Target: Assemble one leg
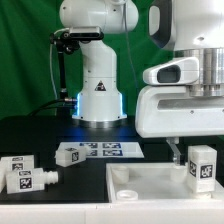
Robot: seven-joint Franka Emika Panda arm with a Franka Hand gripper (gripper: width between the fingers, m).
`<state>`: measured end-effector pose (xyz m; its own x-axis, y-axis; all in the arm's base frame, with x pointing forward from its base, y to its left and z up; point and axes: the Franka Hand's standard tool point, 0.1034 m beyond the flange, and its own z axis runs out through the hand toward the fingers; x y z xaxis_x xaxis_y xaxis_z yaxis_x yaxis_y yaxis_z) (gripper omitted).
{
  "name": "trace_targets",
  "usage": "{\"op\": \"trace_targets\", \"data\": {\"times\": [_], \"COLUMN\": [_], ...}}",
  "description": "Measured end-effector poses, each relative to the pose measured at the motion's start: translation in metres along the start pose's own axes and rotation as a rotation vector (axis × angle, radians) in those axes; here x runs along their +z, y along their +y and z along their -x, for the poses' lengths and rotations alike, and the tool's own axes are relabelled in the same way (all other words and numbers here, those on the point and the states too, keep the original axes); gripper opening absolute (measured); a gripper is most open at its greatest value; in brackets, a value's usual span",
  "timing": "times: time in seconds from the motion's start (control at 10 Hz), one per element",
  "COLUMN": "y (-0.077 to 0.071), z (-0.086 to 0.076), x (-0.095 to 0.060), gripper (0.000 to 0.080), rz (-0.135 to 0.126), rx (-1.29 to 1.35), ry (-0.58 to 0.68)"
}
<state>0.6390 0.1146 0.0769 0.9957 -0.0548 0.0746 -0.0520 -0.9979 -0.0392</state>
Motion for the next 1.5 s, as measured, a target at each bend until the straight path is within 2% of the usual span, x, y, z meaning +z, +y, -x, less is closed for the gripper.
{"op": "trace_targets", "data": {"times": [0.1,0.2,0.4,0.7,0.9,1.1,1.2,1.3,1.4,1.5], "y": [-0.0001,-0.0003,-0.0004,-0.0021,0.0001,0.0009,-0.0007,-0.0009,-0.0004,0.0009], "z": [0.0000,0.0000,-0.0004,0.0023,0.0010,0.0008,0.0012,0.0012,0.0009,-0.0004], "x": [0.0000,-0.0001,-0.0003,0.0005,0.0005,0.0009,0.0009,0.0009,0.0007,-0.0001], "gripper": [0.0438,0.0284,0.0286,0.0286,0.0286,0.0287,0.0371,0.0371,0.0545,0.0631], "rz": [0.000,-0.003,-0.004,0.004,-0.042,-0.063,-0.064,-0.064,-0.061,-0.058], "rx": [0.003,0.123,0.295,0.756,1.046,1.240,1.282,1.255,1.201,0.946], "ry": [0.000,0.000,0.002,0.016,-0.010,-0.024,-0.027,-0.026,-0.021,-0.009]}}
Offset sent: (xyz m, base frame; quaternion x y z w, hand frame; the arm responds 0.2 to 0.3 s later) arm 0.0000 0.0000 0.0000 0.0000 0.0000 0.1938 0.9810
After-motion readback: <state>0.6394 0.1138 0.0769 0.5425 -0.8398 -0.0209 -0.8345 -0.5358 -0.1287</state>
